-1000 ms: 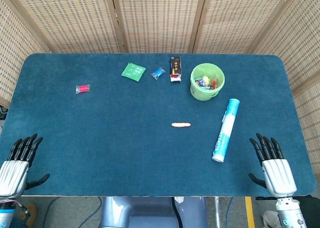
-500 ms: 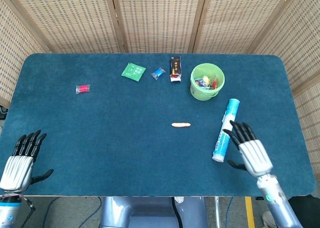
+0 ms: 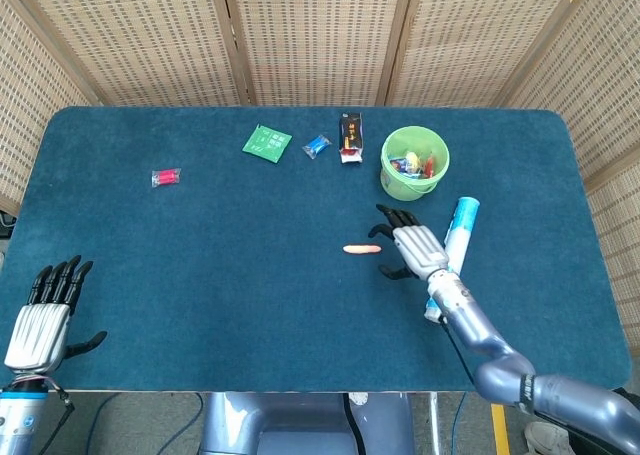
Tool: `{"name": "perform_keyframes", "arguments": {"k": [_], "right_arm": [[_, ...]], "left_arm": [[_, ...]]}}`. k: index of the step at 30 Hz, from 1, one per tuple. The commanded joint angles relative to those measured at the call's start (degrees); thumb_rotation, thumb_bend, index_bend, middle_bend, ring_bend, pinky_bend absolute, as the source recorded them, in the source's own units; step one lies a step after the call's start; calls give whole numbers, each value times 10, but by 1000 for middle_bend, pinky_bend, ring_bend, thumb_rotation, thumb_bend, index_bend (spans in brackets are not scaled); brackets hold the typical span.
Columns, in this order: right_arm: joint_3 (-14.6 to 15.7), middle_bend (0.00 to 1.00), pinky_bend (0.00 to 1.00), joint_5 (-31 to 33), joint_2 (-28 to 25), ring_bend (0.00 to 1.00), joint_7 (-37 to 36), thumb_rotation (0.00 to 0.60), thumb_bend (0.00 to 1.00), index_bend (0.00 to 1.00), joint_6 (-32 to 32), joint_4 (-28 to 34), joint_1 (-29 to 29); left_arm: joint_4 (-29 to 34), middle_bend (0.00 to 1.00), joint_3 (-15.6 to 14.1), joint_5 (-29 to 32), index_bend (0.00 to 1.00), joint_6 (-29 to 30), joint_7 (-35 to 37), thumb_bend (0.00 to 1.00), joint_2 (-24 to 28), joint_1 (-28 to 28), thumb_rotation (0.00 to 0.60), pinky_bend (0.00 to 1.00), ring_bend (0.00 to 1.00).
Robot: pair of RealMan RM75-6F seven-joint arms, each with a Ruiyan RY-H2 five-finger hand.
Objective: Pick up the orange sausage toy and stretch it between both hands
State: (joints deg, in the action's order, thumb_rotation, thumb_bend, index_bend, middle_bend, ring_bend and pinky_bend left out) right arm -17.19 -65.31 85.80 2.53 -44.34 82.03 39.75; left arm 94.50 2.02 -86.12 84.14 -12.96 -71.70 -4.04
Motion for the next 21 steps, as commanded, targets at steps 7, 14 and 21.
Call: {"name": "perform_keyframes", "arguments": {"k": [7, 14, 21], "right_arm": [[7, 0, 0, 46, 79, 0, 38, 600, 492, 397, 6, -106, 39], [6, 0, 0, 68, 121, 0, 30, 600, 493, 436, 18, -165, 57], [9, 0, 0, 67, 149, 0, 36, 600, 493, 463, 13, -198, 69]], "left_arm": [[-4, 0, 2, 17, 0, -10, -7, 0, -5, -4, 600, 0, 0], [-5, 0, 1, 22, 0, -14, -14, 0, -9, -7, 600, 0, 0], [-5, 0, 1, 25, 0, -12, -16, 0, -10, -8, 600, 0, 0]]}}
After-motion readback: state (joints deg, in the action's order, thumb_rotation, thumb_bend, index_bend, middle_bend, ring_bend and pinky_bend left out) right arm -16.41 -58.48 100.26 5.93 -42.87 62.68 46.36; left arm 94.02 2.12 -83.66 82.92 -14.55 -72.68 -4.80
